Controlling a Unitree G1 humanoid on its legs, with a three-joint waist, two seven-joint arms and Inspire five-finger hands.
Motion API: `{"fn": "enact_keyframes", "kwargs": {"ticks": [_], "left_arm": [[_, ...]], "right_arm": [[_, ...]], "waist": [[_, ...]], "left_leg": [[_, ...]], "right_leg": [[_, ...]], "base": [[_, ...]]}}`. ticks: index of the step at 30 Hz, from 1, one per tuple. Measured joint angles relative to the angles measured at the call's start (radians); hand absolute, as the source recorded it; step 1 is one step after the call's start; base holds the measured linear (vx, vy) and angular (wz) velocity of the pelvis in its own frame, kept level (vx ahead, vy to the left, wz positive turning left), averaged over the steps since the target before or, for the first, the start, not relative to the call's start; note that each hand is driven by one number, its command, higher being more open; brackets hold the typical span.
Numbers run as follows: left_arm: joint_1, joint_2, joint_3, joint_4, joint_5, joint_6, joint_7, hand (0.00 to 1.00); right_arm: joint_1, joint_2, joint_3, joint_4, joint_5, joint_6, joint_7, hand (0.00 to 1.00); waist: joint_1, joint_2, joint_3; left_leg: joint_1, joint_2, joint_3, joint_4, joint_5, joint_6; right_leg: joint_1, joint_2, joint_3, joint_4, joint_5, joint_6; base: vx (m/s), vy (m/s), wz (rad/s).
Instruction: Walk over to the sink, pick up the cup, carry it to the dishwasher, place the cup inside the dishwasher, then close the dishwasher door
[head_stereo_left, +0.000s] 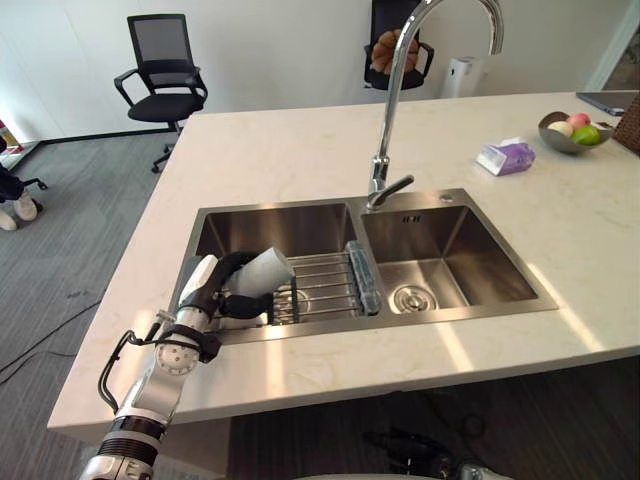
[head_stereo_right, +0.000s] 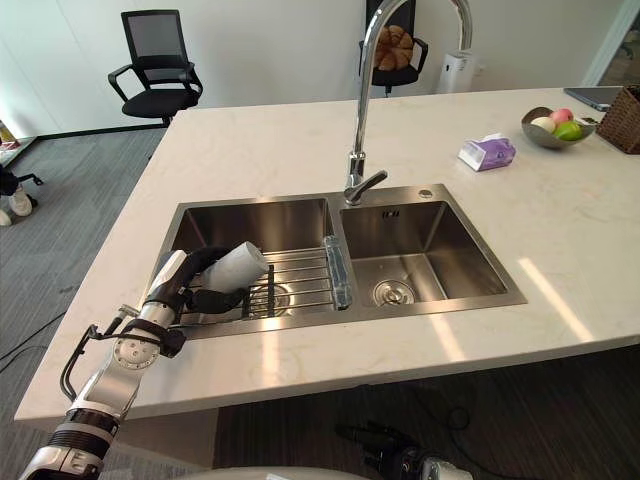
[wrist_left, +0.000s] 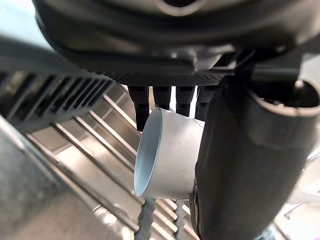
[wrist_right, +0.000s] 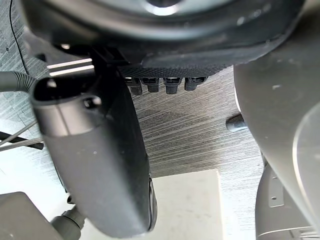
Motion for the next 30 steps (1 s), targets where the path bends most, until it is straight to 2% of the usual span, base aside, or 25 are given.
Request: {"fn": "enact_keyframes", "kwargs": {"ticks": [5, 8, 10, 13, 16, 21, 27, 30], "left_arm": [[0.008, -0.001, 0.038, -0.072, -0.077, -0.022, 0.013, 0.00], [0.028, -0.014, 0.095, -0.140, -0.242, -0.030, 0.014, 0.00], [0.060, -0.073, 0.181, -0.232, -0.362, -0.034, 0.020, 0.00], [0.098, -0.164, 0.266, -0.374, -0.464, -0.081, 0.059, 0.00], [0.134, -0.226, 0.318, -0.471, -0.514, -0.135, 0.085, 0.00], [0.194, -0.301, 0.355, -0.530, -0.559, -0.166, 0.114, 0.00], [0.228, -0.339, 0.356, -0.534, -0.546, -0.181, 0.163, 0.00], [0.239, -0.346, 0.356, -0.591, -0.542, -0.185, 0.186, 0.00]], "right_arm": [[0.013, 0.000, 0.000, -0.006, -0.001, -0.009, 0.001, 1.00], [0.022, 0.002, -0.003, -0.011, 0.000, -0.020, 0.003, 1.00], [0.031, 0.016, -0.052, -0.010, 0.000, -0.021, 0.001, 1.00], [0.042, 0.033, -0.101, -0.007, 0.001, -0.018, -0.021, 1.00], [0.050, 0.037, -0.122, 0.001, -0.002, -0.014, -0.029, 1.00], [0.054, 0.045, -0.129, -0.001, 0.011, -0.003, -0.064, 1.00], [0.061, 0.053, -0.153, 0.000, 0.015, 0.001, -0.076, 1.00], [0.062, 0.056, -0.154, 0.001, 0.017, 0.001, -0.085, 1.00]], "waist": [[0.018, -0.003, -0.002], [0.020, -0.004, -0.004], [0.022, -0.007, -0.016], [0.041, -0.017, -0.023], [0.067, -0.021, -0.027], [0.077, -0.027, -0.032], [0.078, -0.032, -0.050], [0.083, -0.035, -0.054]], "left_leg": [[-0.004, 0.001, -0.001, 0.008, 0.000, 0.000], [-0.007, 0.000, -0.004, 0.010, 0.001, 0.001], [-0.024, -0.002, -0.015, 0.015, 0.001, 0.002], [-0.035, -0.003, -0.028, 0.024, 0.000, 0.002], [-0.041, -0.004, -0.041, 0.034, -0.002, 0.004], [-0.053, -0.008, -0.053, 0.053, -0.004, 0.006], [-0.074, -0.012, -0.073, 0.062, -0.001, 0.011], [-0.085, -0.015, -0.080, 0.067, 0.000, 0.011]], "right_leg": [[-0.003, 0.000, -0.001, 0.006, 0.000, 0.000], [-0.003, -0.001, -0.003, 0.006, 0.000, 0.000], [-0.013, -0.003, -0.010, 0.006, -0.001, 0.000], [-0.016, -0.005, -0.019, 0.007, -0.001, 0.000], [-0.011, -0.006, -0.033, 0.008, -0.001, -0.001], [-0.011, -0.010, -0.041, 0.009, -0.002, -0.003], [-0.021, -0.013, -0.060, 0.012, -0.002, -0.003], [-0.022, -0.014, -0.067, 0.011, -0.002, -0.003]], "base": [[-0.06, -0.034, 0.00], [-0.06, -0.035, 0.03], [-0.03, -0.035, 0.11], [0.00, -0.028, 0.14], [-0.04, -0.032, 0.13], [-0.07, -0.023, 0.07], [-0.07, -0.023, 0.10], [-0.01, -0.016, 0.07]]}}
